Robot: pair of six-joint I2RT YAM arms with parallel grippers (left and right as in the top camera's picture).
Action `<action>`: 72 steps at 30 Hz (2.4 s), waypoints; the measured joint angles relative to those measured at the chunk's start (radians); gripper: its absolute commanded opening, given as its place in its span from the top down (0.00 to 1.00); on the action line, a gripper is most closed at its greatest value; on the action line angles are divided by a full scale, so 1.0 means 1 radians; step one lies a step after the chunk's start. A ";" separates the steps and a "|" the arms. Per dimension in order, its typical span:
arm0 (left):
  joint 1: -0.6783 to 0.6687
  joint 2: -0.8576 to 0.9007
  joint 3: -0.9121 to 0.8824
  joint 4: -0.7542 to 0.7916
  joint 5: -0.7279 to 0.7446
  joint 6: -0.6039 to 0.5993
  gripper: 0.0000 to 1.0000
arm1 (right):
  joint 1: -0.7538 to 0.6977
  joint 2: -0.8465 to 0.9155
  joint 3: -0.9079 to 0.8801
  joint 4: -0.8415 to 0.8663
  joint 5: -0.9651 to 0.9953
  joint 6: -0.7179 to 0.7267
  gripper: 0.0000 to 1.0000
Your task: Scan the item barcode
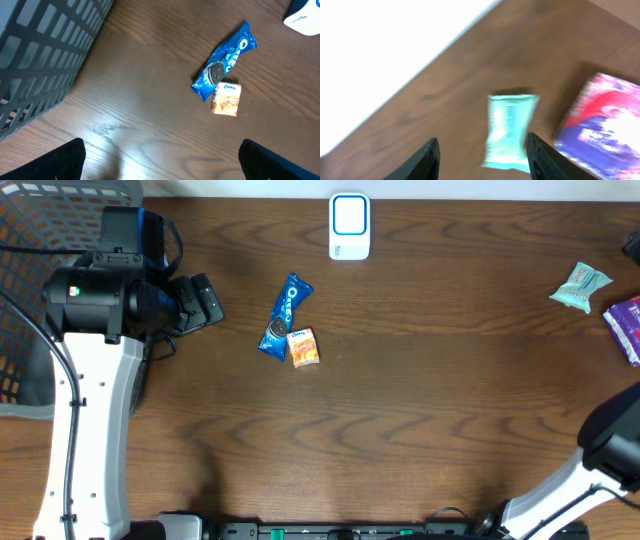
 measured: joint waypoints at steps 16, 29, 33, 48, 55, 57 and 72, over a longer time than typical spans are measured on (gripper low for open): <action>0.000 0.000 0.000 0.000 0.000 0.000 0.02 | 0.478 0.047 0.006 -0.509 -0.394 -0.195 0.01; 0.000 0.000 0.000 0.000 0.000 0.000 0.02 | 0.981 0.330 0.006 -0.330 -0.402 -0.076 0.34; 0.000 0.000 0.000 0.000 0.000 0.000 0.02 | 1.039 0.397 0.006 -0.341 -0.419 -0.028 0.51; 0.000 0.000 0.000 0.000 0.000 0.000 0.02 | 1.026 0.376 0.019 -0.581 -0.216 0.005 0.99; 0.000 0.000 0.000 0.000 0.000 0.000 0.02 | 0.938 0.318 0.014 -0.737 0.052 0.011 0.47; 0.000 0.000 0.000 0.000 0.000 0.000 0.02 | 0.913 0.301 0.013 -0.756 0.097 0.006 0.41; 0.000 0.000 0.000 0.000 0.000 0.000 0.02 | 0.988 0.268 0.010 -0.703 0.122 -0.025 0.41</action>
